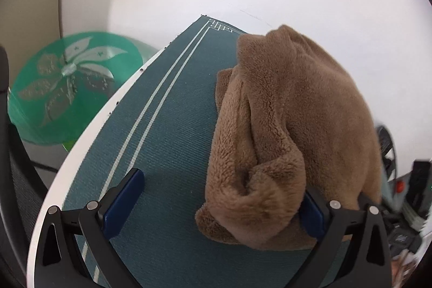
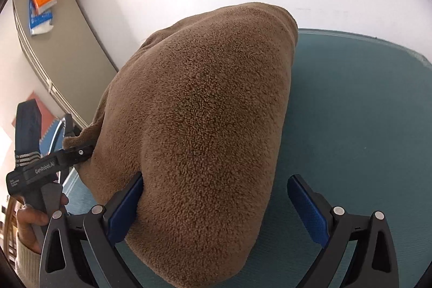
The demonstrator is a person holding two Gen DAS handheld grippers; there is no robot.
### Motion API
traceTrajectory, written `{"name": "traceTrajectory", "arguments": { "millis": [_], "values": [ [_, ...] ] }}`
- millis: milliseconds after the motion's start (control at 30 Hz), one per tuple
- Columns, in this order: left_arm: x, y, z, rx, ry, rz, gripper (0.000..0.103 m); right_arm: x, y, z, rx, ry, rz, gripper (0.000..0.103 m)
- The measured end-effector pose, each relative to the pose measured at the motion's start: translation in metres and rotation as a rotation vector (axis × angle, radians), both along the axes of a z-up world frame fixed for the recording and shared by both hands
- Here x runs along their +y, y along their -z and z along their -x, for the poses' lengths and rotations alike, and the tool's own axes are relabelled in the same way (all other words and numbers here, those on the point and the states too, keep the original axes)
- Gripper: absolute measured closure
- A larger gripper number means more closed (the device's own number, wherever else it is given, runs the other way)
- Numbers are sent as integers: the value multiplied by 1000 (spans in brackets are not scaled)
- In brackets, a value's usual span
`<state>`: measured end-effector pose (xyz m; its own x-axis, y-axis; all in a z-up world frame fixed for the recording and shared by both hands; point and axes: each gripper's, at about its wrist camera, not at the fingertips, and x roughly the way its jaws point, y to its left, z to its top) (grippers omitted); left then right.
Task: Fold clothes
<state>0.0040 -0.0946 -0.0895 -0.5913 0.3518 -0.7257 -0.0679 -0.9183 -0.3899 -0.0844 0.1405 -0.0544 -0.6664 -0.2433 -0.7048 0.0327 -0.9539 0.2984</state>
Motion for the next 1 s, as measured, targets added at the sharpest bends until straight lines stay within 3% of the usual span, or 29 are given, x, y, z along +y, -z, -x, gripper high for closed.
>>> {"name": "traceTrajectory", "arguments": {
  "millis": [233,433,633,700,867,1000],
  "values": [
    [-5,-36,12,31,19,-73,0,34,10,0,8,2,222,1],
    [-13,-54,60,22,71,-107,0,78,-8,11,38,36,359,1],
    [-3,-32,103,-100,183,-153,0,126,0,49,-30,100,475,1],
    [-4,-21,113,-142,221,-204,0,137,6,62,-59,107,510,1],
    [-12,0,134,-235,285,-341,0,135,28,92,-130,57,593,1],
    [-13,5,140,-245,321,-373,0,134,33,103,-127,38,606,1]
  ]
}}
